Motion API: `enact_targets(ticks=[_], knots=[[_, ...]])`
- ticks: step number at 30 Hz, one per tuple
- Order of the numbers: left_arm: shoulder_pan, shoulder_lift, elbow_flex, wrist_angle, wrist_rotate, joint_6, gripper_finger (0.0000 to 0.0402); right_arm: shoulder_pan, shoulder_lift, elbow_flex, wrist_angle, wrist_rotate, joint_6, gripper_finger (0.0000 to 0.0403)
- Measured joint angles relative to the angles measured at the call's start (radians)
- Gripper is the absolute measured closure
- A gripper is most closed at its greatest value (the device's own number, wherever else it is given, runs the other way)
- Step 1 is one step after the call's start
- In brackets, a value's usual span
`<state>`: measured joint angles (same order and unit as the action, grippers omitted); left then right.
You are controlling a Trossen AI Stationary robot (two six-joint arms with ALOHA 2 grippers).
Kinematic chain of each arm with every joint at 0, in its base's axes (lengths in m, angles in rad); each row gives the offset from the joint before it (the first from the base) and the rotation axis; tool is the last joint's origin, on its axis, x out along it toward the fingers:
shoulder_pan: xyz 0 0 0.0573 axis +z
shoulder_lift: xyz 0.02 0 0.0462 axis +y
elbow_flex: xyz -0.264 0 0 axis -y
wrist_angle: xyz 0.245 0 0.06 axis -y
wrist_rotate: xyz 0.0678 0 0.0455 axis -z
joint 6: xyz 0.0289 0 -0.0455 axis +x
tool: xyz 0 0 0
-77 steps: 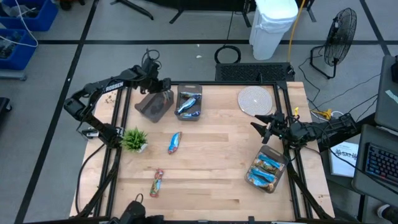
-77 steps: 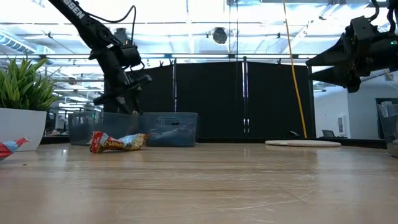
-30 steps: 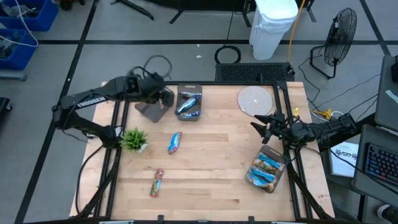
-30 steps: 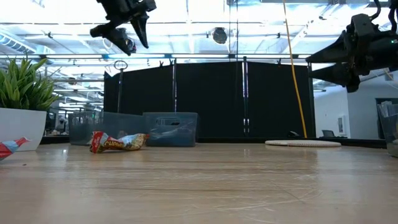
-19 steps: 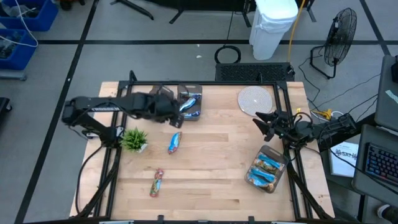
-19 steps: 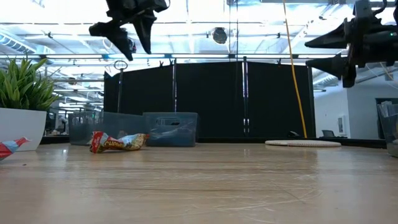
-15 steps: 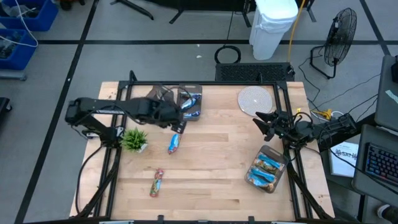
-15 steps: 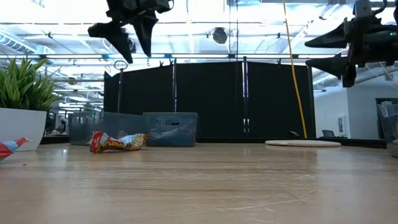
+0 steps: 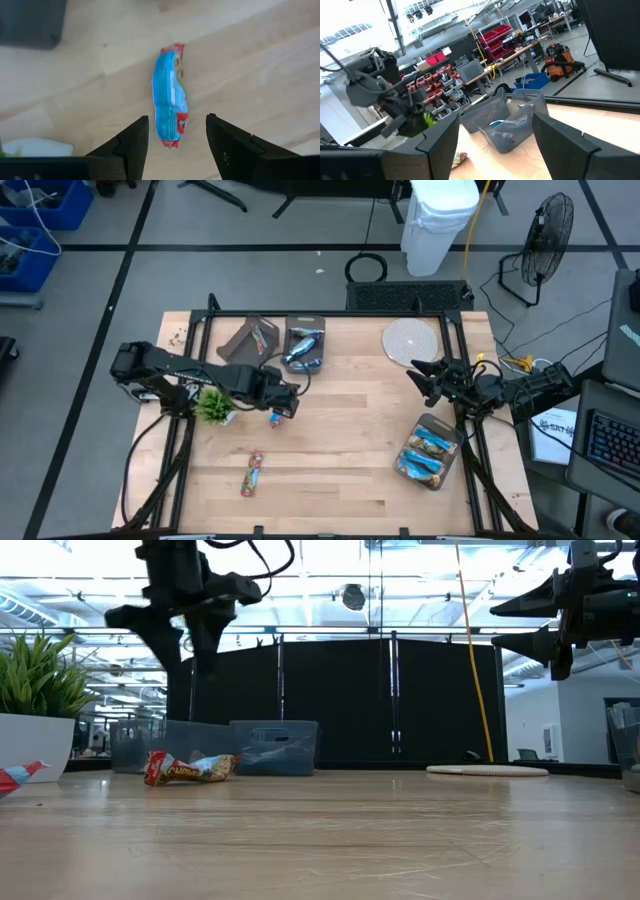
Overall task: Pick and place Granola Bars by type
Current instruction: Put the red granola bar into the top left black transparent bin
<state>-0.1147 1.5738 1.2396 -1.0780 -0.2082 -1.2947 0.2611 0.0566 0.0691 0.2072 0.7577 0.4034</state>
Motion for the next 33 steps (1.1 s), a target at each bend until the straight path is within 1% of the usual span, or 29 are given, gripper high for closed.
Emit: enact_targets(ticks=[5,9,14,22,26,33], knots=[[-0.046,0.000,-0.079,0.090,0.009,-0.029,0.0204,0.000,0.000,-0.007,-0.002,0.000,0.000,0.0160],[-0.058,0.000,-0.149,0.180,0.033,-0.048,0.0194,0.000,0.000,-0.008,-0.001,0.000,0.000,0.0160],[-0.058,0.024,-0.201,0.218,0.033,-0.070,0.0176,0.000,0.000,-0.009,-0.001,0.000,0.000,0.0160],[-0.058,0.103,-0.219,0.297,0.031,-0.036,0.0154,0.000,0.000,-0.009,-0.001,0.000,0.000,0.0161],[-0.058,0.142,-0.219,0.341,0.024,-0.022,0.0155,0.000,0.000,-0.010,-0.001,0.000,0.000,0.0161],[-0.056,0.216,-0.217,0.352,0.021,-0.024,0.0170,0.000,0.000,-0.010,-0.001,0.000,0.000,0.0161]])
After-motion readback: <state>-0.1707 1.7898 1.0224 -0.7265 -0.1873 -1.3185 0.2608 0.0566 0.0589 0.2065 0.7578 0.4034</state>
